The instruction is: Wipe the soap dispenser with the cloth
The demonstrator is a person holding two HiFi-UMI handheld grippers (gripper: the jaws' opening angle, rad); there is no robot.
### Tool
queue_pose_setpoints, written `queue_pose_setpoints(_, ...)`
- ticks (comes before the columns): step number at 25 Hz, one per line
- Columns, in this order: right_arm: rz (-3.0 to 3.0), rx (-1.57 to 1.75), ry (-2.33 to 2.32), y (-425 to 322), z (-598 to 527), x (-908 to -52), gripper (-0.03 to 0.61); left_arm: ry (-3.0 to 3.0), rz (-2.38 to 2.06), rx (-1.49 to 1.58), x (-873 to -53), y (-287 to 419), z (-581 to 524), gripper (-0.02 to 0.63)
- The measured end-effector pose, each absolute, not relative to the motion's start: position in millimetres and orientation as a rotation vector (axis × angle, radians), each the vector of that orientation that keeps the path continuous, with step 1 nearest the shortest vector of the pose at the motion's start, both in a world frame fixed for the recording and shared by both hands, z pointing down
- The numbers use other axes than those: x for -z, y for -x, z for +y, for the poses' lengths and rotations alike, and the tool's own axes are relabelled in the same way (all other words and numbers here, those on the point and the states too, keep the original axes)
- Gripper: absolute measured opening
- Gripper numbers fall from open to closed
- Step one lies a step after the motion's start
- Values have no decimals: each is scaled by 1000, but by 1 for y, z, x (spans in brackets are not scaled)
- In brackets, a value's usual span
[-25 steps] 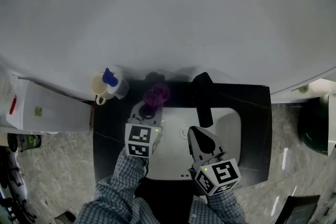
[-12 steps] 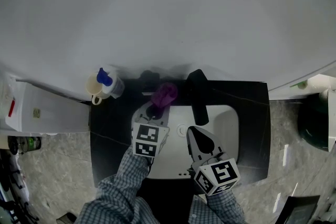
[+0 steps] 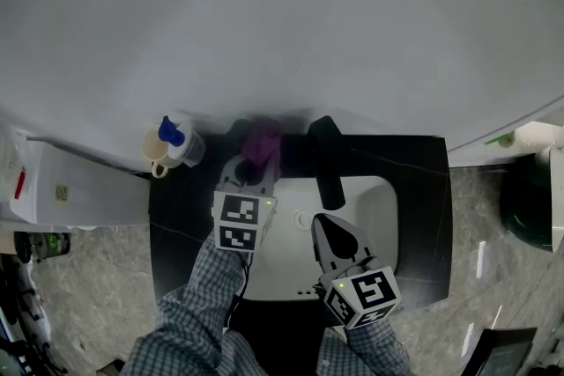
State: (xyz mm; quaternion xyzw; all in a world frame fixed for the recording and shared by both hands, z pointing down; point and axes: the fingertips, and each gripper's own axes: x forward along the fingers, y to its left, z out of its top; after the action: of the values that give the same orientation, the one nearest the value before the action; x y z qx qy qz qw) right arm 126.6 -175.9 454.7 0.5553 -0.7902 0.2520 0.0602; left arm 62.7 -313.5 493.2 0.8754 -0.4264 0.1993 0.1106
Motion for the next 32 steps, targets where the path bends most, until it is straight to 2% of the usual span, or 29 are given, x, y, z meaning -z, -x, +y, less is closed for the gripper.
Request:
queue_pose_setpoints(13,-2416,-739,-1662,-118,-180,-445,18,-2678,-1309,-506,-442,-58,-319,58)
queue_pose_setpoints(32,-2367,-767,-1688,-117,-171,-455,18,-2560,-1196,-545,-500,-66,-295,58)
